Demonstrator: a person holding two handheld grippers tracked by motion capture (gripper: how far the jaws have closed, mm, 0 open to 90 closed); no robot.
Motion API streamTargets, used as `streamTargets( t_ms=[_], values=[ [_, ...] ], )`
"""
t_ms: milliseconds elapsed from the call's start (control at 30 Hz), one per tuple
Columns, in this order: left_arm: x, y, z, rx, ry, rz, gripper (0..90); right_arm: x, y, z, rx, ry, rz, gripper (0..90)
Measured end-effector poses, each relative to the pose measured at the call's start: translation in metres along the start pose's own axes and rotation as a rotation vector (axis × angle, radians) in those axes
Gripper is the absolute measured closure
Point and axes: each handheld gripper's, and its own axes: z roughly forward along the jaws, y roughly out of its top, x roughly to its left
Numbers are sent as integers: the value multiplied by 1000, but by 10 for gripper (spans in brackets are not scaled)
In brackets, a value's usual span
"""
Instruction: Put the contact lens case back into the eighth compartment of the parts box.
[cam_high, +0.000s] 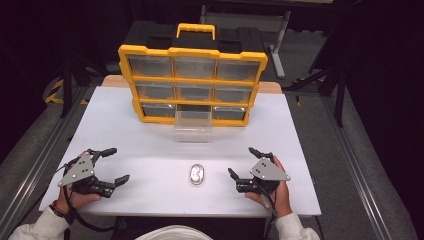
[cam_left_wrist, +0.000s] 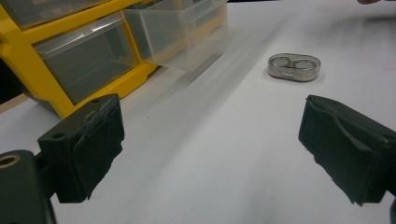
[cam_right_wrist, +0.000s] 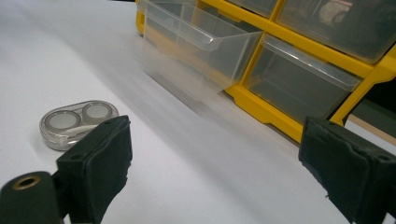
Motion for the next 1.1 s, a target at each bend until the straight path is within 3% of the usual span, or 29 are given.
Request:
streamTargets(
  t_ms=[333, 500, 700, 767, 967, 1100],
  values=[
    [0, -2, -2, 2, -6, 3, 74, 2, 6, 8, 53, 86, 0, 97],
    [0, -3, -1, 5, -11, 0, 74, 5, 17, 17, 91, 176, 5, 96],
    [-1, -4, -2, 14, -9, -1, 73, 15, 30, 38, 167, 310, -25, 96],
    [-1, -5, -3, 14, -3, -2, 73, 17, 32, 42, 180, 322, -34, 96],
    [-2, -5, -2, 29, -10, 5, 73, 34, 36, 70, 256, 416, -79, 96],
    [-2, -6, -2, 31, -13, 4, 73, 42, 37, 80, 287, 446, -101, 96]
  ],
)
